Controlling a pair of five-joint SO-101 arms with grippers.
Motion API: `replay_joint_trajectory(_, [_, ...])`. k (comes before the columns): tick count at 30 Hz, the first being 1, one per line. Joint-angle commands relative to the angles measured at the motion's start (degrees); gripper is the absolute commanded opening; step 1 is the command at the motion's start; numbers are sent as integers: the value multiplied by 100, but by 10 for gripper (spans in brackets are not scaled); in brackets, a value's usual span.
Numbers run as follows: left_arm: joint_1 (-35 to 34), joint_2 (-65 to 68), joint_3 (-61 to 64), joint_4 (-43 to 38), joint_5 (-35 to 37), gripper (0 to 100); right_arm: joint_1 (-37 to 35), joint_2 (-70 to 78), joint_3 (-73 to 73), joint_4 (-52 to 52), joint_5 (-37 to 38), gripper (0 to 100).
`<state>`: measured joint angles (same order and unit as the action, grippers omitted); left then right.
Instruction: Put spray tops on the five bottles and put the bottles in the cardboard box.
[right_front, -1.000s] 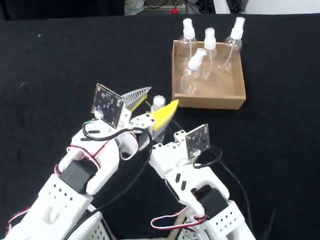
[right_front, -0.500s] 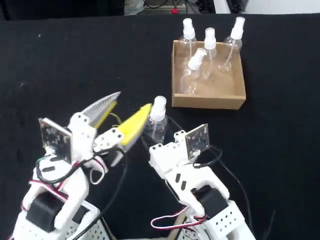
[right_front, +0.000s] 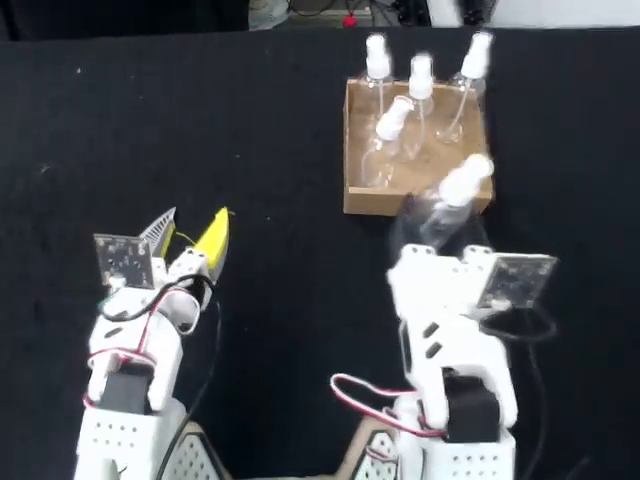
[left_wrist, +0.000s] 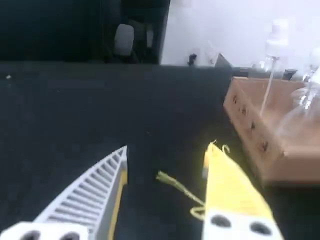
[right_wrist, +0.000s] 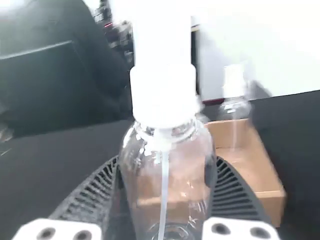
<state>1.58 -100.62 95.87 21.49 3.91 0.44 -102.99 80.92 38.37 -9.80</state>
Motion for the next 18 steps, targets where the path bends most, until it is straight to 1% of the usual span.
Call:
replay_joint_trajectory(1, [13, -220, 145, 211, 18, 234, 202, 163, -462, -484, 404, 148])
replay_joint_trajectory(5, [31, -273, 154, 686, 18, 234, 237, 1473, -954, -941, 624, 148])
replay_joint_trajectory(10, [13, -237, 154, 765, 18, 234, 615, 3512, -1736, -1802, 651, 148])
replay_joint_trajectory(13, [-13, -229, 154, 774, 18, 234, 914, 4646, -1930, -2664, 642, 148])
replay_joint_trajectory(18, [22, -229, 154, 958, 18, 234, 1020, 6123, -1912, -4167, 686, 148])
